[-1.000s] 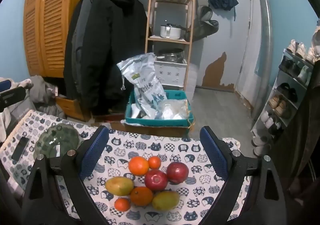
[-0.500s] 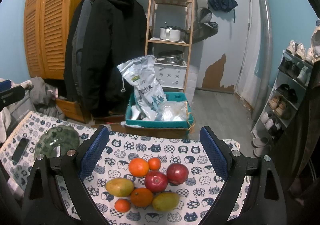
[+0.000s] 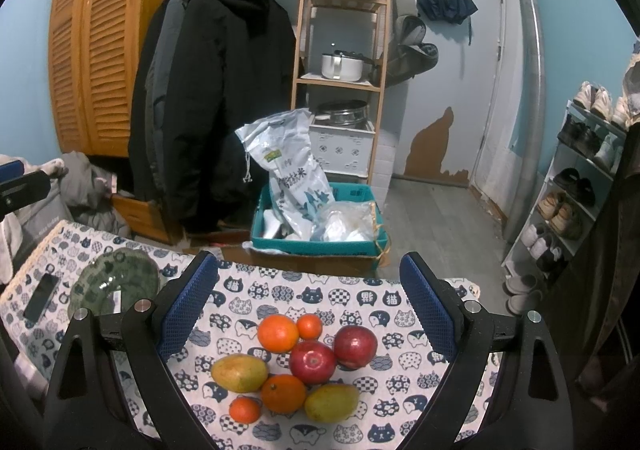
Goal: Organize fruits
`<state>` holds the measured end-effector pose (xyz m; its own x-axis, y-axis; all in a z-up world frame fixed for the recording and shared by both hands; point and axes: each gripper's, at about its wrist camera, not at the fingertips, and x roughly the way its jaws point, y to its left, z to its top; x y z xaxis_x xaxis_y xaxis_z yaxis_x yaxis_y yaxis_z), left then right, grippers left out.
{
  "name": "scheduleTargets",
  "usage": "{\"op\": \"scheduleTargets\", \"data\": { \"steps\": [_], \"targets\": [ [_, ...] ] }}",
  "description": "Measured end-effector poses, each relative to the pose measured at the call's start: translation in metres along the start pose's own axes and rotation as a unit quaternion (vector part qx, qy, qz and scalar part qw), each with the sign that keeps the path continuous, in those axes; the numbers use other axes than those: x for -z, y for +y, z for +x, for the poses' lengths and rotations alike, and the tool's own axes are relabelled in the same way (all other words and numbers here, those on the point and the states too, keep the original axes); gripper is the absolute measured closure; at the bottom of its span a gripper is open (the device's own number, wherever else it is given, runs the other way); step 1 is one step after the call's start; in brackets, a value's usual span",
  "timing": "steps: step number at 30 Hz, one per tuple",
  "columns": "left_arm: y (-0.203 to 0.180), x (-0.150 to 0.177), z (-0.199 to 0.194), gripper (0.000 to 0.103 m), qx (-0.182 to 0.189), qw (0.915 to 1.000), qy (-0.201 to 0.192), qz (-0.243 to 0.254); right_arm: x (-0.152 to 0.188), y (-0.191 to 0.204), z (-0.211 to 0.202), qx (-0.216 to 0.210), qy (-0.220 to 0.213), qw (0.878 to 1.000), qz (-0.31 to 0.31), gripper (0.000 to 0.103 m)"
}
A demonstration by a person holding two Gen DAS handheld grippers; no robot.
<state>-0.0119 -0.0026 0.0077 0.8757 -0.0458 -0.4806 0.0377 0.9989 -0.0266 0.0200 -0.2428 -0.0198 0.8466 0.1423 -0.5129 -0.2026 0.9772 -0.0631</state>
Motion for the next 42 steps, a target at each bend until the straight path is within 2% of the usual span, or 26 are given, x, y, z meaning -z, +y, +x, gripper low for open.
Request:
{"op": "scheduleTargets", "data": {
  "steps": [42],
  "targets": [
    [-0.0044, 0.0004, -0.0008, 0.001, 0.003, 1.0, 0.003, -0.003, -0.0007, 0.0007, -0.0009, 0.0, -0.001, 1.0, -0.001, 0.012]
  ]
}}
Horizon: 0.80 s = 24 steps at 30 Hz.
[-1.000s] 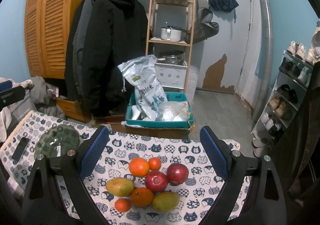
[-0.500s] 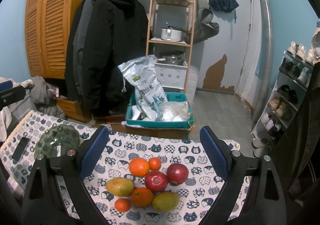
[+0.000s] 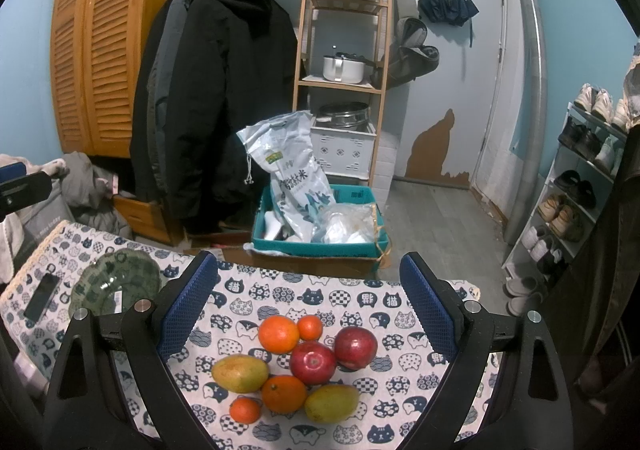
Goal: Organize fruits
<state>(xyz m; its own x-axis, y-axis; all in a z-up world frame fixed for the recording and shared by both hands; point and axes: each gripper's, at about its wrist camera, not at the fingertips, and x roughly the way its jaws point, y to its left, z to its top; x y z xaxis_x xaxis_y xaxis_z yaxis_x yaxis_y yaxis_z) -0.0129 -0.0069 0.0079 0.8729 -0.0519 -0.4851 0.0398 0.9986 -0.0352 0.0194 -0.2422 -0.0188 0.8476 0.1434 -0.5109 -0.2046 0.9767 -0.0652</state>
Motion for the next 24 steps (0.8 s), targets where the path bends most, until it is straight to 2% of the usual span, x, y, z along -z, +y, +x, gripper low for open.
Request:
{"op": "scheduleTargets", "data": {
  "steps": [24],
  "targets": [
    [-0.0007, 0.0011, -0.0013, 0.001, 0.002, 1.0, 0.002, -0.001, -0.0003, -0.0015, -0.0006, 0.0, -0.001, 1.0, 0.0, 0.012]
  ]
}}
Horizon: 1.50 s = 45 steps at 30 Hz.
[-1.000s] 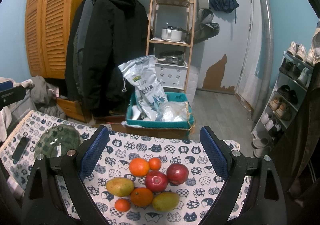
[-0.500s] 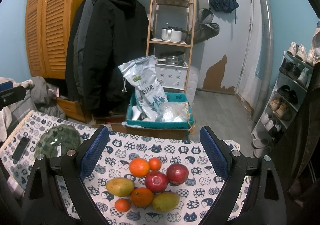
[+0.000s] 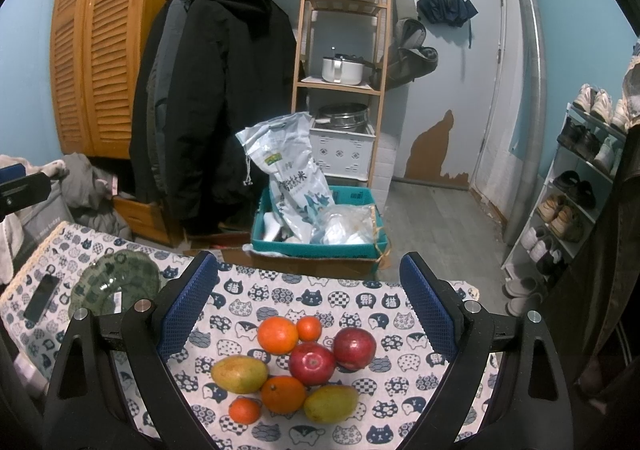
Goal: Organize fruits
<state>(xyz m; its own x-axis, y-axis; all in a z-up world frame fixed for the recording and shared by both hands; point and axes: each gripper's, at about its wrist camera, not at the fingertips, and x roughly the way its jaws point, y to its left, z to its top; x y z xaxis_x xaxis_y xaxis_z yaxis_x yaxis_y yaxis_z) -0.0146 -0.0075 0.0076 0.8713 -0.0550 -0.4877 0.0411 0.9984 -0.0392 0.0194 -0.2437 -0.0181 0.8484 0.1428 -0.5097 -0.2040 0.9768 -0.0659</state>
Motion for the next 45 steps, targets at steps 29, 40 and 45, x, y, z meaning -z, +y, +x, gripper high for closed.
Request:
{"op": "scheduleTargets", "data": {
  "steps": [29, 40, 45],
  "targets": [
    [-0.014, 0.008, 0.036, 0.001, 0.018, 0.9978, 0.062, 0.012, 0.015, -0.022, 0.019, 0.015, 0.063, 0.998, 0.007, 0.012],
    [-0.022, 0.038, 0.085, 0.001, 0.036, 0.9895, 0.139, 0.012, 0.047, -0.033, 0.048, 0.005, 0.143, 0.99, 0.018, 0.012],
    [-0.026, 0.053, 0.105, 0.001, 0.045, 0.9835, 0.175, 0.012, 0.067, -0.04, 0.067, 0.009, 0.188, 0.982, 0.027, 0.012]
  ]
}}
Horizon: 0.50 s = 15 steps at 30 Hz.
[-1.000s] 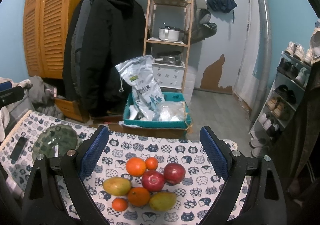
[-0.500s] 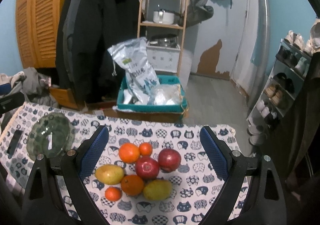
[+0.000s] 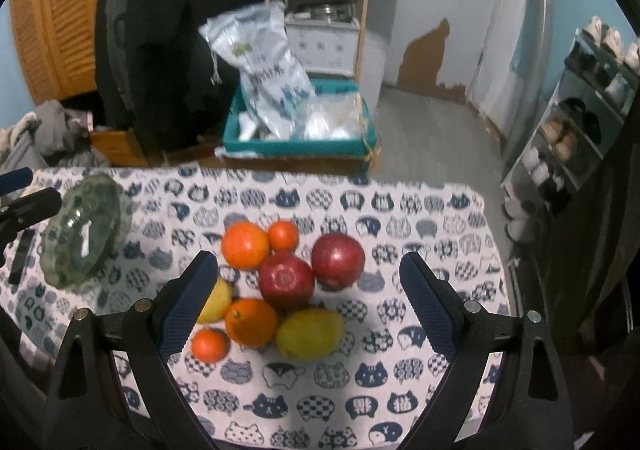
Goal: Organize fruits
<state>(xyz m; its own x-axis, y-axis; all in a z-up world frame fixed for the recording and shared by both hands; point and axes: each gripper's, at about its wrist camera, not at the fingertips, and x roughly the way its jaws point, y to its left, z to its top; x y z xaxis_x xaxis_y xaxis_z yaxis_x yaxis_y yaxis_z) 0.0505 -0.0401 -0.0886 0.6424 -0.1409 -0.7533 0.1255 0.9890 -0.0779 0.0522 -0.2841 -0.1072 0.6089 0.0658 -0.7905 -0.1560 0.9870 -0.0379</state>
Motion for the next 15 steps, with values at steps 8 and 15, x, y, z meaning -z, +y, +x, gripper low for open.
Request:
{"op": "scheduleTargets", "data": {
  "steps": [8, 15],
  "targets": [
    [-0.01, 0.015, 0.043, 0.001, 0.014, 0.9985, 0.053, 0.006, 0.019, -0.012, 0.036, -0.004, 0.06, 0.998, 0.018, 0.013],
    [-0.017, 0.03, 0.074, 0.001, 0.017, 0.9958, 0.089, 0.015, 0.034, -0.017, 0.068, -0.01, 0.112, 0.993, 0.028, 0.013]
  ]
}}
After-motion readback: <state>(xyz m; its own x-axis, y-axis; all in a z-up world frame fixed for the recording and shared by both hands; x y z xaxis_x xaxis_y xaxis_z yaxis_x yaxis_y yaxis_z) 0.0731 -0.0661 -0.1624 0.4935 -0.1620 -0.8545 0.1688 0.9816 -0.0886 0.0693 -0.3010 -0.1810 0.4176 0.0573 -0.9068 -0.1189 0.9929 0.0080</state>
